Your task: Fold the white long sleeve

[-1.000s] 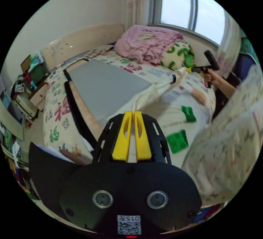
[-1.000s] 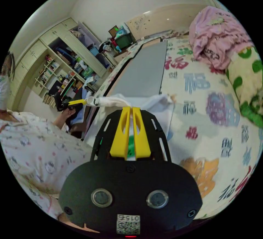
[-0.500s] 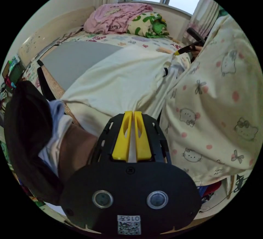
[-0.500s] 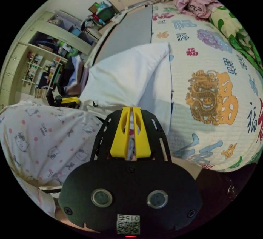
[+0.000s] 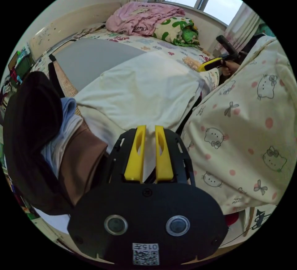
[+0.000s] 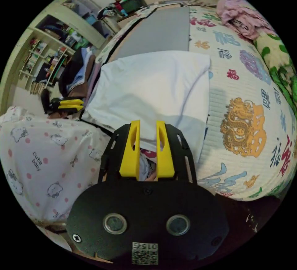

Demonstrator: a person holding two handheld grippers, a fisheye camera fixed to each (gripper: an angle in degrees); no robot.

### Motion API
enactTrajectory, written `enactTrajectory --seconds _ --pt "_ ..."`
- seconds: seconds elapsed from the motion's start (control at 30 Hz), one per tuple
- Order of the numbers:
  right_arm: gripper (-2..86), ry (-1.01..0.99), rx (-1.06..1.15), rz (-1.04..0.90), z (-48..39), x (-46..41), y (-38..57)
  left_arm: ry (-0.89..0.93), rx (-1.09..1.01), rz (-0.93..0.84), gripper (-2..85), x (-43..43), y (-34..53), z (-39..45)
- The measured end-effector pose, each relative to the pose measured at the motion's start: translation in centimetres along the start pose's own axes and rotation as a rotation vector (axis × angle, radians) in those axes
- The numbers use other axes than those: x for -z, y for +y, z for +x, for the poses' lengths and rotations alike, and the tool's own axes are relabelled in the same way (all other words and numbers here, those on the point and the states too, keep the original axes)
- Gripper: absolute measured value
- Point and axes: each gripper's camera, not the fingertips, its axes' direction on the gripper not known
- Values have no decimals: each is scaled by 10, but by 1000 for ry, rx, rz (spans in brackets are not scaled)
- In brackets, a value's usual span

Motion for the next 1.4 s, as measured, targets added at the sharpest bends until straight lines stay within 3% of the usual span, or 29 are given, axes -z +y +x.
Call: enactTrajectory --seconds 0.17,0.3,0.47,0.63,0.83,0.97,1.07,1.13,1.2,1.27,1.4 --pt "133 -75 -279 26 41 2 7 -11 -116 -45 85 -23 -10 22" --pt "105 -106 -304 -56 45 -12 -1 14 -221 -163 78 -63 -16 34" --pt "23 -169 -341 -54 46 2 -4 14 -233 -163 21 -56 -14 27" --pt "10 -173 -326 4 45 40 8 56 -245 -105 9 -11 -2 19" --pt "22 -76 -305 -134 36 4 -7 30 -267 -237 12 -49 29 22" --pt "51 -105 -325 -21 52 48 -9 103 -67 -158 24 -6 61 -16" --pt "68 -126 -393 202 82 95 -20 282 121 65 45 59 83 -73" --pt "93 -103 -402 286 93 113 -42 283 226 234 59 101 88 -105" --pt "105 -91 -376 323 98 119 -73 187 401 347 78 135 80 -143" --pt "115 -118 -341 317 104 111 -123 119 477 343 100 144 61 -163" --pt "129 -135 -335 260 110 85 -193 -254 729 96 121 114 21 -212"
